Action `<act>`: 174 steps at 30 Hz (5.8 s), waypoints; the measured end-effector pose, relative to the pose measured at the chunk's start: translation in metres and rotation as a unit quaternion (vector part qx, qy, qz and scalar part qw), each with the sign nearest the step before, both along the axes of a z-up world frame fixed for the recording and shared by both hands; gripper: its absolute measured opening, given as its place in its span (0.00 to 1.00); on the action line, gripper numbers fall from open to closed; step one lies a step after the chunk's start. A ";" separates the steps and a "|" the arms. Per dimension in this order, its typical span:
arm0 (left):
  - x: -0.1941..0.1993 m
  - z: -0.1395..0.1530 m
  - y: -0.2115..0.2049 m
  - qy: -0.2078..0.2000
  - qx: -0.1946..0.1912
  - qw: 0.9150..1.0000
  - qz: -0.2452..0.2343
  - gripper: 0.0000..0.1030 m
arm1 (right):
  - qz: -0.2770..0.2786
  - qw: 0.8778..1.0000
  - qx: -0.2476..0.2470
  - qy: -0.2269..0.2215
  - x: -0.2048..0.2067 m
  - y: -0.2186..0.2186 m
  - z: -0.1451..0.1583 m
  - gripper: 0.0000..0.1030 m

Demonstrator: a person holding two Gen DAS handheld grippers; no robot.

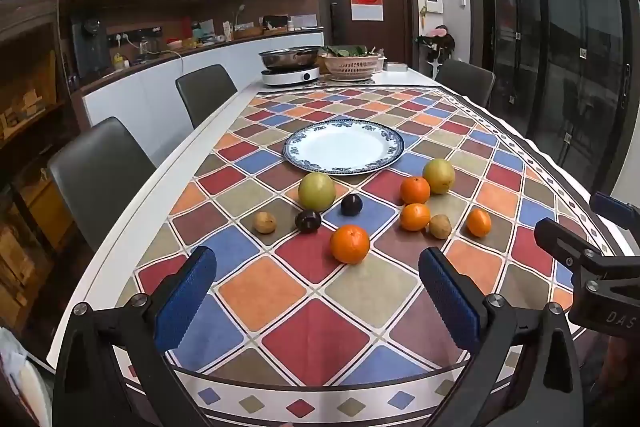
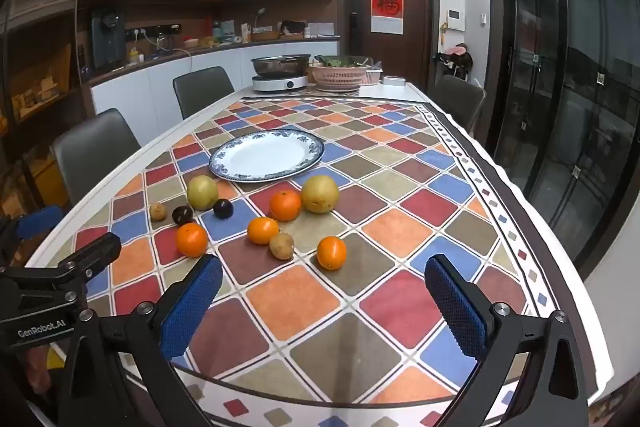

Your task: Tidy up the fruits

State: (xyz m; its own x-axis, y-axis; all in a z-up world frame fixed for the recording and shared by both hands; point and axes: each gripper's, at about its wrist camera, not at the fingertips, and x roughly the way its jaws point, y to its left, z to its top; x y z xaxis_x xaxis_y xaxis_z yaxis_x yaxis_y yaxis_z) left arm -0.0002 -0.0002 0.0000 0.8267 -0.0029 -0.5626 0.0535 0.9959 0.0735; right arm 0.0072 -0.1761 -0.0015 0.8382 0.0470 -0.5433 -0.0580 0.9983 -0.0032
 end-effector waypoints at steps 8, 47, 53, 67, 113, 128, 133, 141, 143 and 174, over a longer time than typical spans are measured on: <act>0.000 0.003 0.004 0.002 -0.005 1.000 -0.003 1.00 | 0.000 1.000 0.001 0.000 -0.001 0.000 0.001 0.99; -0.001 -0.001 0.005 -0.001 -0.008 1.000 -0.002 1.00 | 0.001 1.000 -0.002 -0.003 -0.001 0.001 0.001 0.99; -0.001 -0.001 0.004 -0.001 -0.008 1.000 -0.002 1.00 | 0.001 1.000 -0.003 -0.003 -0.001 0.001 0.001 0.99; 0.000 -0.001 0.004 0.000 -0.007 1.000 -0.002 1.00 | 0.001 1.000 -0.003 -0.003 -0.001 0.001 0.001 0.99; 0.090 -0.049 -0.013 0.139 -0.004 0.988 -0.069 0.73 | 0.020 0.991 -0.005 0.133 0.087 -0.004 -0.050 0.74; 0.126 -0.075 -0.022 0.182 0.000 0.979 -0.086 0.48 | 0.027 0.983 0.006 0.182 0.122 -0.007 -0.069 0.47; 0.131 -0.078 -0.020 0.189 -0.004 0.978 -0.085 0.44 | 0.028 0.981 0.006 0.190 0.128 -0.008 -0.073 0.38; 0.133 -0.080 -0.020 0.192 0.007 0.978 -0.083 0.40 | 0.033 0.980 0.004 0.196 0.133 -0.007 -0.076 0.31; 0.133 -0.080 -0.020 0.192 0.008 0.978 -0.084 0.40 | 0.032 0.980 0.007 0.197 0.133 -0.007 -0.076 0.31; 0.231 0.004 -0.007 0.115 0.000 0.986 -0.117 0.39 | 0.137 0.983 0.033 0.116 0.235 0.036 0.016 0.31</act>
State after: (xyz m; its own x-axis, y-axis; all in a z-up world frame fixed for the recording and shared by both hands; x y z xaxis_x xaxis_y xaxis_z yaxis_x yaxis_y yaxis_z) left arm 0.2312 -0.0068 0.0043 0.6541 -0.1787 -0.7350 0.2974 0.9542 0.0326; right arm 0.2425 -0.1404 0.0141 0.6429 0.2959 -0.7065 -0.3173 0.9424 0.1060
